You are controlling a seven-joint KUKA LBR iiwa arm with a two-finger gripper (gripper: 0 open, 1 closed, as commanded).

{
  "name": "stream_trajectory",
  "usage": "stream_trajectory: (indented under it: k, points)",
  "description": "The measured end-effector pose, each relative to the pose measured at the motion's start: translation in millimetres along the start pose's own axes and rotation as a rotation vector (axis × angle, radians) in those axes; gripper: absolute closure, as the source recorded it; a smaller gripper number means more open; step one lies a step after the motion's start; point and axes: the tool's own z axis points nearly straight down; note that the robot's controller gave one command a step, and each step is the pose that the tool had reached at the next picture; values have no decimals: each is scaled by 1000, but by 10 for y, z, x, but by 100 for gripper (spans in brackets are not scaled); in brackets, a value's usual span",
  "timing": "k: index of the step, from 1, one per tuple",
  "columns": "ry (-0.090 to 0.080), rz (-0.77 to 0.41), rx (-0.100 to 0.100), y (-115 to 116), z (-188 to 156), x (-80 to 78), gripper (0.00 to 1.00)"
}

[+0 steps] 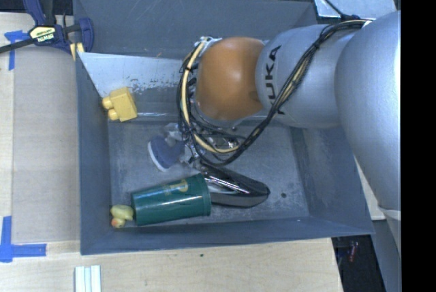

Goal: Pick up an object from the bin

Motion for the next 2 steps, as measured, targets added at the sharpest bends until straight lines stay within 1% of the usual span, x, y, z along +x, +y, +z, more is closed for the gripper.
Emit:
stream_trajectory:
  k: [1,2]
  points:
    - [-15,-251,7,159,-17,169,100]
    - [-2,-234,-1,-17,-548,190,100]
